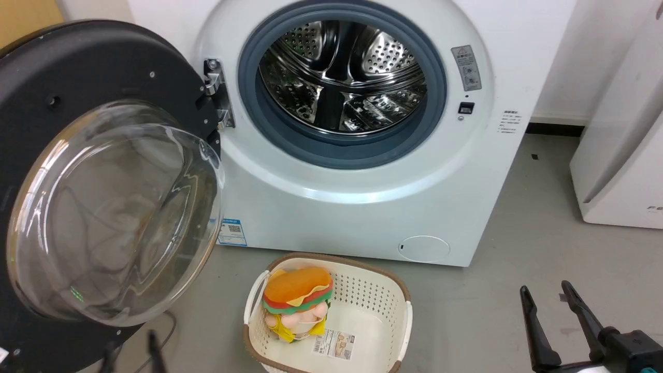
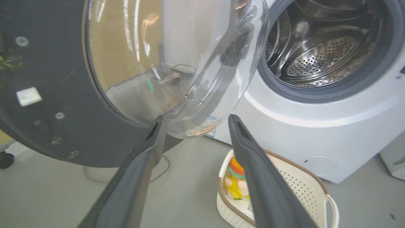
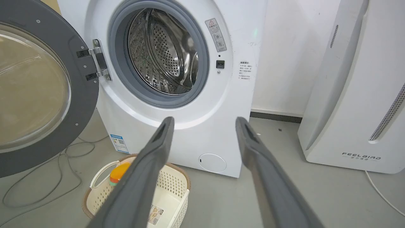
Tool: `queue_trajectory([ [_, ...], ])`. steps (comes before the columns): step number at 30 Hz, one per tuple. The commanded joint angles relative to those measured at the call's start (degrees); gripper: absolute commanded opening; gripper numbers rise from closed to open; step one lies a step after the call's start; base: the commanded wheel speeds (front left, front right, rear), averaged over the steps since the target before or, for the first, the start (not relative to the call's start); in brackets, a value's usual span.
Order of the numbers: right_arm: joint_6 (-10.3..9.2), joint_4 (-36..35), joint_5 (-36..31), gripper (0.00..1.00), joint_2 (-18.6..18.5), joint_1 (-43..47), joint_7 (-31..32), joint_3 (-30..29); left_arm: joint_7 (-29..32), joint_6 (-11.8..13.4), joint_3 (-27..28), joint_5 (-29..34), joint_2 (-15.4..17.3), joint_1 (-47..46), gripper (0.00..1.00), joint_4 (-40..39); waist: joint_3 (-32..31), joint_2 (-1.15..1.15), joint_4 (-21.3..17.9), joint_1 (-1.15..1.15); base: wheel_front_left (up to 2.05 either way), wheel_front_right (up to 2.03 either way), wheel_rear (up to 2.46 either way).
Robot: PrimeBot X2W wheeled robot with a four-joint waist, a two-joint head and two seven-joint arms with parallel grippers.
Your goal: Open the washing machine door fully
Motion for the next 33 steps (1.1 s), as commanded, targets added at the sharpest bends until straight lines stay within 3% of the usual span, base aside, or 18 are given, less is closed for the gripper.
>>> queue_trajectory([
  [1,0.05,-0.04,-0.14,1.00,0.18,0.51,0.18,0.12,0.12,-0.26,-1.63,1.03,-0.39,0.57,1.00,-0.65,-0.23,0.00,-0.56,0.00,0.00,0.00,0.00],
  [13,0.05,-1.69,-1.10,1.00,0.18,1.20,1.93,0.63,0.67,-5.17,-12.79,6.69,-1.00,-5.87,1.00,2.46,-0.95,0.00,-6.53,0.00,0.00,0.00,0.00],
  [26,0.05,-2.39,-0.76,1.00,0.18,2.15,1.88,1.08,1.01,-3.74,-12.85,7.82,-0.04,-7.16,1.00,3.91,-1.06,0.00,-9.40,0.00,0.00,0.00,0.00],
  [27,0.00,-2.02,-0.67,0.00,0.00,1.32,1.95,0.96,0.92,-4.03,-13.01,7.83,-0.37,-6.85,0.00,3.94,-1.07,0.00,-9.42,0.00,0.00,0.00,0.00],
  [33,0.00,-1.79,-0.81,0.00,0.01,0.94,2.13,1.03,1.35,-4.41,-12.58,8.30,-0.71,-7.10,0.00,3.82,-0.97,0.00,-9.35,0.00,0.00,0.00,0.00],
])
